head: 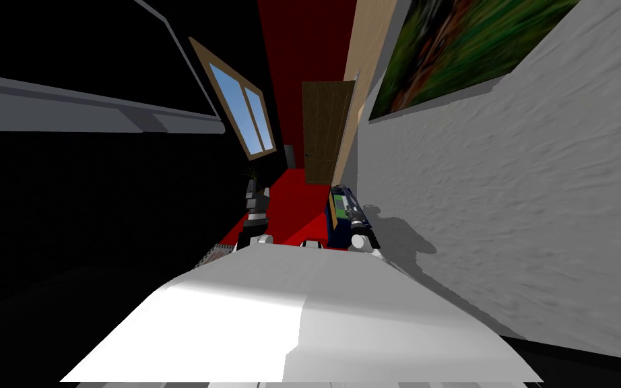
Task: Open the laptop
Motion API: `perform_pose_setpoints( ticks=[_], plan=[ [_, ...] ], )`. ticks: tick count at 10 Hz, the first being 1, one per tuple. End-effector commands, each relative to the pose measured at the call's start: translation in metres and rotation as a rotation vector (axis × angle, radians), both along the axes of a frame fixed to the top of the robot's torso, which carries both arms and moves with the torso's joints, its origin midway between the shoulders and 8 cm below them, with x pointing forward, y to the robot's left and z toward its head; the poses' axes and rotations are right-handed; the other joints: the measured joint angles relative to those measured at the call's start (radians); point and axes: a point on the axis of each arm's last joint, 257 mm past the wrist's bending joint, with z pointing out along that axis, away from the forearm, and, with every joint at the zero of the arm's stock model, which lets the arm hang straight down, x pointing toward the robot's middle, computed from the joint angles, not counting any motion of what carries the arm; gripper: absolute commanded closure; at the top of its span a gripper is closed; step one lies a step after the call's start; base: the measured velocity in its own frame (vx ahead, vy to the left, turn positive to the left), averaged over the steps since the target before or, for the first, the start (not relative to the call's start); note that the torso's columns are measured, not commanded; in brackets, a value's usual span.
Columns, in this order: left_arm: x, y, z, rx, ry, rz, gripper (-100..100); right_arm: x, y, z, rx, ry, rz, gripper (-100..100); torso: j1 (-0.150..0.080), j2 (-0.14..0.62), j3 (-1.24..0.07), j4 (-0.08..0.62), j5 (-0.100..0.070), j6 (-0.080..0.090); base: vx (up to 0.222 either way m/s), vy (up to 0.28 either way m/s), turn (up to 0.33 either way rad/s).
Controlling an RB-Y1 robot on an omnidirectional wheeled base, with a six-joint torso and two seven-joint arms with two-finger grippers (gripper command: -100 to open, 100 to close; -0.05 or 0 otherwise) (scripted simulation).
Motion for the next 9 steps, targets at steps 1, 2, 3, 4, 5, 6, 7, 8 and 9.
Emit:
perform_pose_setpoints(
  ticks=[1,2,3,4,5,6,7,8,9],
  plan=[
    [0.0,0.0,0.0,0.0,0.0,0.0,0,-0.004,0.005,-0.019,-0.068,0.017,-0.023,100,-0.001,0.0,0.0,0.0,0.0,0.001,-0.006,-0.017,0.05],
    [0.0,0.0,0.0,0.0,0.0,0.0,0,-0.005,0.004,-0.021,-0.069,0.022,-0.025,100,-0.001,0.0,0.0,0.0,0.0,0.0,-0.004,-0.019,0.042],
    [0.0,0.0,0.0,0.0,0.0,0.0,0,-0.005,0.011,-0.024,-0.108,0.015,-0.03,100,-0.001,0.001,0.0,0.0,0.0,0.001,-0.004,-0.021,0.061],
    [0.0,0.0,0.0,0.0,0.0,0.0,0,-0.006,0.01,-0.029,-0.111,0.026,-0.032,100,0.0,0.001,0.001,0.0,0.0,0.0,-0.01,-0.013,0.038],
    [0.0,0.0,0.0,0.0,0.0,0.0,0,-0.007,0.017,-0.033,-0.15,0.022,-0.036,100,0.0,0.001,0.001,0.0,0.0,0.001,-0.01,-0.019,0.051],
    [0.0,0.0,0.0,0.0,0.0,0.0,0,-0.008,0.016,-0.037,-0.152,0.03,-0.038,100,0.0,0.001,0.001,0.0,0.0,-0.001,-0.006,-0.016,0.041],
    [0.0,0.0,0.0,0.0,0.0,0.0,0,0.005,0.031,-0.023,-0.148,0.011,-0.024,-100,0.0,0.001,0.001,0.0,0.0,0.0,-0.027,-0.019,-0.059],
    [0.0,0.0,0.0,0.0,0.0,0.0,0,0.015,0.042,-0.018,-0.149,0.009,-0.016,-100,0.002,0.003,0.002,0.003,0.002,-0.001,-0.044,-0.043,-0.102],
    [0.0,0.0,0.0,0.0,0.0,0.0,0,0.015,0.042,-0.018,-0.149,0.009,-0.016,-100,0.005,0.007,0.004,0.005,0.003,-0.003,-0.034,-0.038,-0.037]
  ],
)
